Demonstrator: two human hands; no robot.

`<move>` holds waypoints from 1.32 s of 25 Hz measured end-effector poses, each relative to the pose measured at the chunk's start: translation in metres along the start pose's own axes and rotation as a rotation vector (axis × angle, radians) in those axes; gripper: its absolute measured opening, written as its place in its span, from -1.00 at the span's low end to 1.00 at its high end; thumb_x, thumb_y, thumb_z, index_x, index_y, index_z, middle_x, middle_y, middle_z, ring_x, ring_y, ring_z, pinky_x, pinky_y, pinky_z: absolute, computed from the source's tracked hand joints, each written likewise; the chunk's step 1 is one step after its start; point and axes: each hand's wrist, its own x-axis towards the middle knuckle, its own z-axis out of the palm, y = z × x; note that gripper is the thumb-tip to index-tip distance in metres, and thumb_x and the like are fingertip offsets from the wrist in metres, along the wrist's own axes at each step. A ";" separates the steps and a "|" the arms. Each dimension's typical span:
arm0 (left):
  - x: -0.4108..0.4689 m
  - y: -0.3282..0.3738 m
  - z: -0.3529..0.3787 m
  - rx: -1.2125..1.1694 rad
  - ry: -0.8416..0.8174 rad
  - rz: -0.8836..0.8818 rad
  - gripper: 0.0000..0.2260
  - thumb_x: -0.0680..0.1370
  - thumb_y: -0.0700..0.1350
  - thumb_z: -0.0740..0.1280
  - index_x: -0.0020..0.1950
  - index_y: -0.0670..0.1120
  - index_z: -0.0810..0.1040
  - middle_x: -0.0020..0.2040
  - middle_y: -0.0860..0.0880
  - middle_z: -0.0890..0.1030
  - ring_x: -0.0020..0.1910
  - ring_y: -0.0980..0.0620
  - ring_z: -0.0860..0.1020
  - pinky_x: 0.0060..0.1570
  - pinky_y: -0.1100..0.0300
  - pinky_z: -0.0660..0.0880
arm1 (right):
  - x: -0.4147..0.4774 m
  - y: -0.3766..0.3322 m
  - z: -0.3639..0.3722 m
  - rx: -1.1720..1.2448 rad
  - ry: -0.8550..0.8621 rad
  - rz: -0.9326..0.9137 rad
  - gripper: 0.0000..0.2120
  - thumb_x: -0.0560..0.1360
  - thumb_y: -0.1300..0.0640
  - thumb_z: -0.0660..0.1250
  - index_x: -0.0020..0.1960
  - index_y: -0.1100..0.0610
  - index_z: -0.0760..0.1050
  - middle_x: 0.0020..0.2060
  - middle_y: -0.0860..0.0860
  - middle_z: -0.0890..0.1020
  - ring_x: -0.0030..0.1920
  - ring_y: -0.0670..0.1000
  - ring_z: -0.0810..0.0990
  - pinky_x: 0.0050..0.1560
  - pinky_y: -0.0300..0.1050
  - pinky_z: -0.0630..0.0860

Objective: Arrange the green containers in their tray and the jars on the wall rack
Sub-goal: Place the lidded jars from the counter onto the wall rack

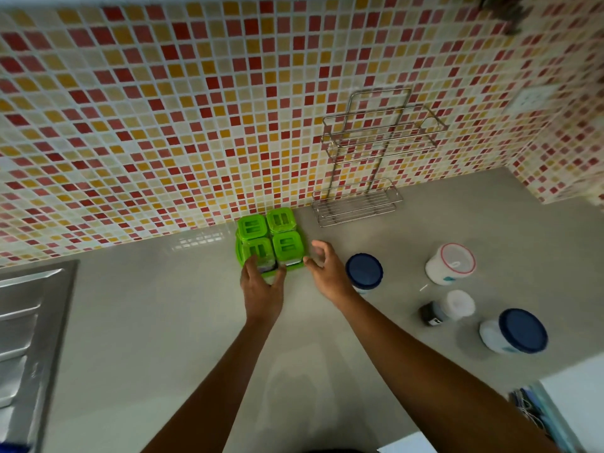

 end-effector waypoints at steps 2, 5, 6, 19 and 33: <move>-0.009 -0.003 0.000 -0.010 -0.005 0.005 -0.47 0.52 -0.05 0.42 0.41 -0.20 0.37 0.34 -0.23 0.47 0.34 -0.17 0.43 0.25 0.17 0.31 | -0.018 0.006 -0.014 -0.003 0.024 -0.020 -0.57 0.56 0.17 0.36 0.38 0.19 0.38 0.35 0.13 0.51 0.39 0.08 0.44 0.33 -0.05 0.40; -0.022 -0.004 0.006 -0.096 -0.035 -0.072 -0.54 0.54 -0.04 0.40 0.39 -0.16 0.43 0.33 -0.17 0.52 0.31 -0.16 0.49 0.25 0.13 0.38 | -0.040 0.016 -0.032 0.009 0.054 -0.034 -0.60 0.54 0.24 0.36 0.36 0.20 0.40 0.32 0.13 0.52 0.35 0.10 0.47 0.31 -0.07 0.40; -0.029 -0.001 0.012 -0.147 -0.070 -0.112 -0.55 0.55 -0.03 0.39 0.40 -0.14 0.44 0.34 -0.13 0.53 0.29 -0.14 0.52 0.22 0.11 0.42 | -0.046 0.019 -0.038 0.013 0.068 -0.038 -0.60 0.54 0.25 0.36 0.35 0.20 0.41 0.30 0.12 0.53 0.33 0.11 0.48 0.30 -0.09 0.41; -0.074 0.047 0.135 -0.405 -0.288 -0.249 -0.76 0.66 0.07 0.09 0.18 0.09 0.51 0.22 -0.02 0.57 0.29 -0.08 0.50 0.34 -0.04 0.40 | -0.048 0.085 -0.121 -0.188 0.167 -0.080 -0.32 0.27 0.33 0.54 0.34 0.18 0.40 0.27 0.11 0.54 0.28 0.10 0.50 0.30 -0.15 0.43; -0.075 0.080 0.167 -0.491 -0.063 -0.234 -0.54 0.67 0.16 -0.01 0.31 -0.02 0.54 0.27 -0.06 0.60 0.29 0.03 0.50 0.40 -0.13 0.36 | 0.016 0.083 -0.154 -0.032 -0.222 -0.186 -0.09 0.22 0.21 0.65 0.45 0.10 0.26 0.38 0.04 0.42 0.37 0.06 0.40 0.35 -0.01 0.48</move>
